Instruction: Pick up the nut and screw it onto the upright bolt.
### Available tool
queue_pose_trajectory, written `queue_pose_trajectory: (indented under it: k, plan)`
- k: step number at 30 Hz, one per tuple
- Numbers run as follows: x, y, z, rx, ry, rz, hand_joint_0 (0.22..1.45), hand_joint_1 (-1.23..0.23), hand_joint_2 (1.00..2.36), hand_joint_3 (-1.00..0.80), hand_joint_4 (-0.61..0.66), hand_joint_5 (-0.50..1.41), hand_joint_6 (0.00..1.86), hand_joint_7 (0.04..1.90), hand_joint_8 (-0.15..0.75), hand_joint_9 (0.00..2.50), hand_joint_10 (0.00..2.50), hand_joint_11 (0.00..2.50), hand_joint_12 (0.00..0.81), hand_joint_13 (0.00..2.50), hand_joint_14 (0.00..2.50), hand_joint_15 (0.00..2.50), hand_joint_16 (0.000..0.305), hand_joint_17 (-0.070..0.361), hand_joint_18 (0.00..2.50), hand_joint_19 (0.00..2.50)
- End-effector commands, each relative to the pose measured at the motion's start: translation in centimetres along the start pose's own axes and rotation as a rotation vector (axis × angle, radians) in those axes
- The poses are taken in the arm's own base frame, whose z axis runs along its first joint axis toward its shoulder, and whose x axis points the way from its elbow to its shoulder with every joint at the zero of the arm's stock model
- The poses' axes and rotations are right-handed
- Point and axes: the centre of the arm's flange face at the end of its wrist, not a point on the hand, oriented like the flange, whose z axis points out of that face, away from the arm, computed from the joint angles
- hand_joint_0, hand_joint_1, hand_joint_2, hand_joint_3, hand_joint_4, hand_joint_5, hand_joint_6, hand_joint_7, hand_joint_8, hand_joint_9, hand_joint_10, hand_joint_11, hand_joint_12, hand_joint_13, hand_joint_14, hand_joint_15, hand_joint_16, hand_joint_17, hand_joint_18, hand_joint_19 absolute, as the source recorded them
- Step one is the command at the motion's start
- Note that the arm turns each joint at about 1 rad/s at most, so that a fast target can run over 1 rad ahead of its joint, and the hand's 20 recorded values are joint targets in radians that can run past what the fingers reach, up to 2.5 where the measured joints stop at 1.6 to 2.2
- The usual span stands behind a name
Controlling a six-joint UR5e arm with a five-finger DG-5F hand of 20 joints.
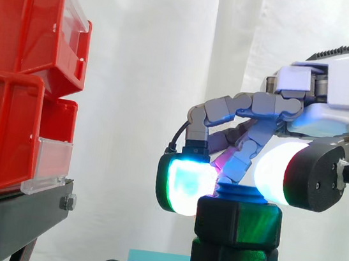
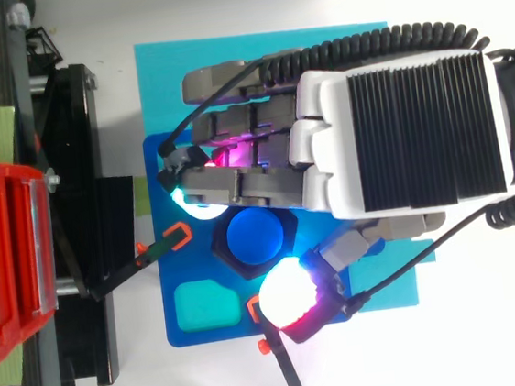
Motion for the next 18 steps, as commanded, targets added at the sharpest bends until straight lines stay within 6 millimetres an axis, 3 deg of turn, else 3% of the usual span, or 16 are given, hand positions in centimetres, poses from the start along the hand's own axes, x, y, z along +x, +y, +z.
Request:
queue_pose_trajectory:
  k: [1, 8, 18]
  plan:
    - [0.0, -0.3, -0.1, 0.001, 0.0, 0.0, 0.5, -0.36, 1.0, -0.5, 0.15, 0.01, 0.59, 1.42, 0.241, 1.04, 0.0, 0.0, 0.176, 0.87, 0.0, 0.0, 0.021, 0.047, 0.49, 0.02]
    - [0.0, -0.9, -0.2, 0.004, 0.0, 0.0, 0.51, -0.36, 1.0, -0.5, 0.11, 0.02, 0.61, 1.41, 0.241, 1.16, 0.0, 0.0, 0.161, 0.93, 0.0, 0.0, 0.019, 0.043, 0.57, 0.05]
    - [-0.1, -1.9, -0.5, 0.009, 0.0, -0.001, 0.51, -0.34, 1.0, -0.5, 0.09, 0.07, 0.56, 1.58, 0.233, 1.41, 0.0, 0.0, 0.136, 1.03, 0.0, 0.0, 0.019, 0.042, 0.65, 0.09]
